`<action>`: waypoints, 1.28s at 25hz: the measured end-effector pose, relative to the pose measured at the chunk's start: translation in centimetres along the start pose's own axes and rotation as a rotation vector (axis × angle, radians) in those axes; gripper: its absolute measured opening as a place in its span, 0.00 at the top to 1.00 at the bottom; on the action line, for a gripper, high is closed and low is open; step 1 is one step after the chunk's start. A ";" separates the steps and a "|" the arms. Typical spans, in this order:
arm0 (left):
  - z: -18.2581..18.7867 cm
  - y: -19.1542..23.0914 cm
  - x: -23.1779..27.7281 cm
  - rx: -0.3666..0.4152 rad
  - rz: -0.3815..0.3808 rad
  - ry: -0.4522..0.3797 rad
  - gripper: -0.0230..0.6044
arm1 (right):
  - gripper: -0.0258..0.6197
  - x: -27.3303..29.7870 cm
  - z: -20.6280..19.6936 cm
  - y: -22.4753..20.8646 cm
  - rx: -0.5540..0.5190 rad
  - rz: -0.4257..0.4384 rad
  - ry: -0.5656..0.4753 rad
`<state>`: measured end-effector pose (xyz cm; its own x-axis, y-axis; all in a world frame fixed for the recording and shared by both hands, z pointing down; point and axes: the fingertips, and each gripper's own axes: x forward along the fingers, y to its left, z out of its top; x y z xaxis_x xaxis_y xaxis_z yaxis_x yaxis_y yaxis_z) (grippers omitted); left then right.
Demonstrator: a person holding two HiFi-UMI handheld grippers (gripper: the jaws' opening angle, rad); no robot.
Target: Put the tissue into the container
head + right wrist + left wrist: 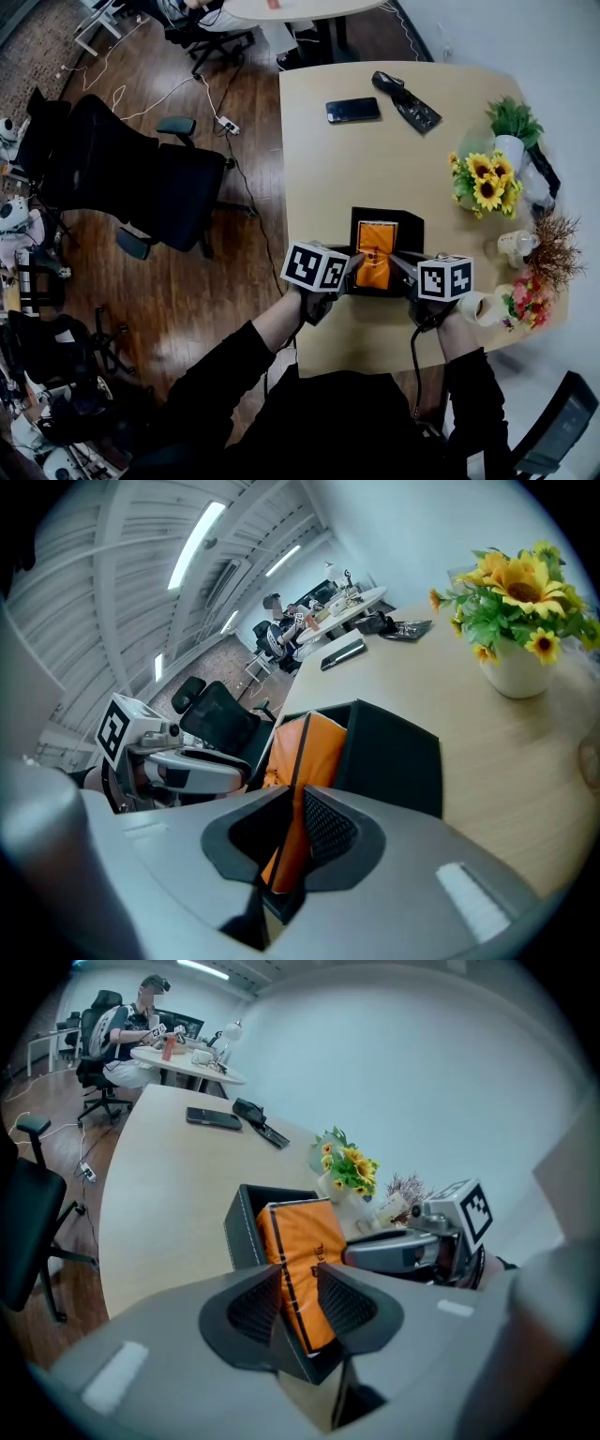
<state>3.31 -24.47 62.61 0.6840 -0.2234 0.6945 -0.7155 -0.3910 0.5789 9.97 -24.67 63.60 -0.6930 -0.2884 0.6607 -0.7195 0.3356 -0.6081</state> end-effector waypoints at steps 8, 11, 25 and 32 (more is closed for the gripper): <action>-1.0 0.3 -2.0 -0.045 -0.017 -0.043 0.80 | 0.82 -0.2 1.1 -0.4 -0.001 -0.053 -0.063; -1.5 0.3 -2.8 -0.068 -0.027 -0.063 0.80 | 0.78 -1.1 1.3 -0.7 0.001 -0.069 -0.095; -2.3 -1.7 -5.9 0.033 0.001 -0.141 0.80 | 0.77 -5.2 1.7 2.8 -0.114 -0.158 -0.250; -3.6 -3.5 -9.3 0.097 -0.005 -0.212 0.80 | 0.78 -8.7 0.8 5.6 -0.116 -0.194 -0.376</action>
<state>-1.11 -17.84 55.66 0.7091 -0.4001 0.5806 -0.7023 -0.4738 0.5312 11.96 -21.05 54.11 -0.5299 -0.6550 0.5387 -0.8427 0.3356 -0.4209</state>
